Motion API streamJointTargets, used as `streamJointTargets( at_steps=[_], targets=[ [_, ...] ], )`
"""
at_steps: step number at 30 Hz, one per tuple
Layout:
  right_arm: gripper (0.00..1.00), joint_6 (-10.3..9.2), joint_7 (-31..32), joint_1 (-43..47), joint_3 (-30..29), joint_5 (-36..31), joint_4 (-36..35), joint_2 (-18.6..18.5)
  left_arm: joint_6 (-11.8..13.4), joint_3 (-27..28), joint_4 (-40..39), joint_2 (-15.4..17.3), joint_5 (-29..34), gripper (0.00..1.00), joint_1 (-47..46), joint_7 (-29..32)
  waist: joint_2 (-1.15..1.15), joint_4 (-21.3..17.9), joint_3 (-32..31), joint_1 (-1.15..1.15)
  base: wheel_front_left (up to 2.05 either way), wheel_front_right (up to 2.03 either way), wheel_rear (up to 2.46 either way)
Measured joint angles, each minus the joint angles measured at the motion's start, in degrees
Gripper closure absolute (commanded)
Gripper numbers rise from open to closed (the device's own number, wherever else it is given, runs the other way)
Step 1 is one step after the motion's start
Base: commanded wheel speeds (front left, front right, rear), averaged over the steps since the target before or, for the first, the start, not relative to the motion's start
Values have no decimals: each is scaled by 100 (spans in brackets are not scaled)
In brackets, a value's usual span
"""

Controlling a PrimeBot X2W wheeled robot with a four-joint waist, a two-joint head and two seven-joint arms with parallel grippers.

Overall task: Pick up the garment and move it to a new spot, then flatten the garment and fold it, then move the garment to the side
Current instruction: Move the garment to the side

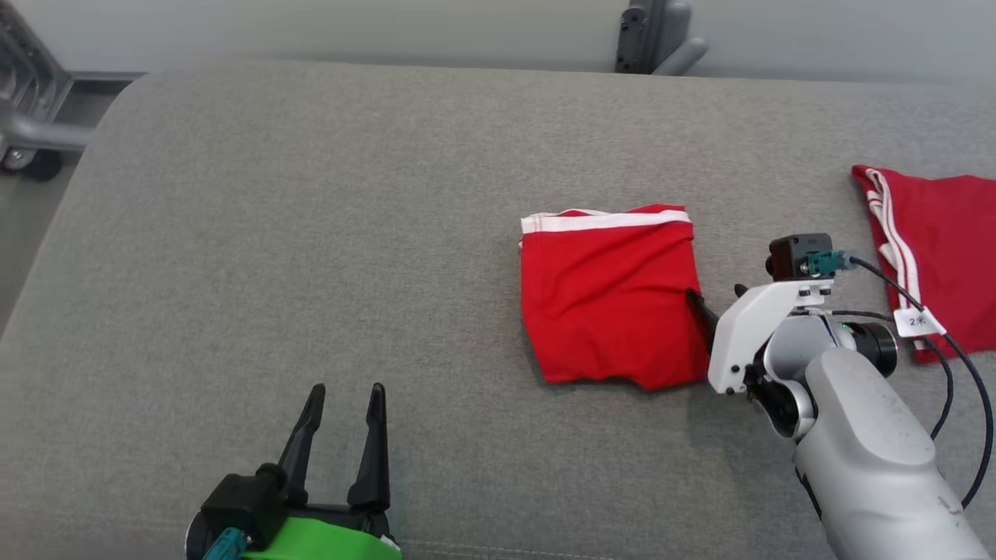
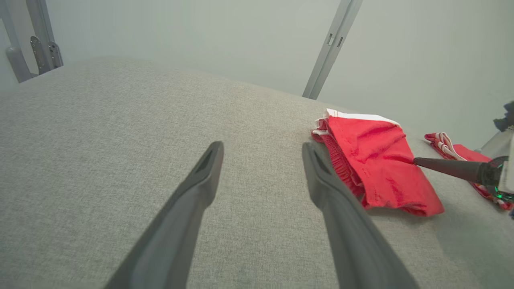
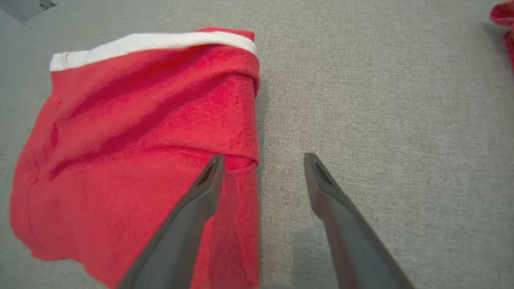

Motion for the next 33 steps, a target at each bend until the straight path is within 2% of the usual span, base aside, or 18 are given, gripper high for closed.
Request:
streamJointTargets(
  at_steps=[8, 9, 10, 14, 17, 19, 21, 22, 28, 33],
  targets=[
    [0, 0, 68, -506, 27, 36, 777, 33, 77, -123, -3, 1, -24, 0, -97, 0, 0, 496, 402, 0, 0, 0, 0],
    [90, 0, 37, -570, -7, 77, 838, 44, 78, -120, -7, 1, -23, 0, -103, 0, 0, 529, 448, 0, 0, 0, 0],
    [100, 0, 15, -636, -55, 175, 902, 57, 82, -111, -7, 1, -22, 0, -111, 0, 0, 557, 494, 0, 0, 0, 0],
    [100, 2, -190, -755, -56, 490, 921, 115, 129, -35, -29, 1, 0, 0, -139, 0, 0, 561, 617, 0, 0, 0, 0],
    [100, 2, -257, -760, -76, 900, 632, 66, 138, 12, -86, -1, 0, 0, -154, 0, 0, 457, 649, 0, 0, 0, 0],
    [100, 4, -227, -759, -90, 1069, 305, -121, 134, 81, -172, 0, -1, 0, -149, -1, 0, 353, 653, 0, 0, 0, 0],
    [100, 4, -92, -725, -118, 1116, -88, -459, 123, 169, -268, -1, 0, 0, -141, -1, 0, 226, 640, 0, 0, 0, 0],
    [100, 4, -92, -725, -118, 1116, -88, -459, 123, 169, -268, -1, 0, 0, -141, -1, 0, 226, 640, 0, 0, 0, 0],
    [100, 0, 883, -518, -442, 1347, -1418, -1174, 94, 223, -398, -1, -15, 0, -130, 0, 0, -197, 595, 0, 0, 0, 0],
    [100, -1, 1816, -602, -1027, 1128, -1931, -1616, 5, 116, -386, -1, 1, 0, -289, 0, 0, -434, 694, 0, 0, 0, 0]
  ],
)
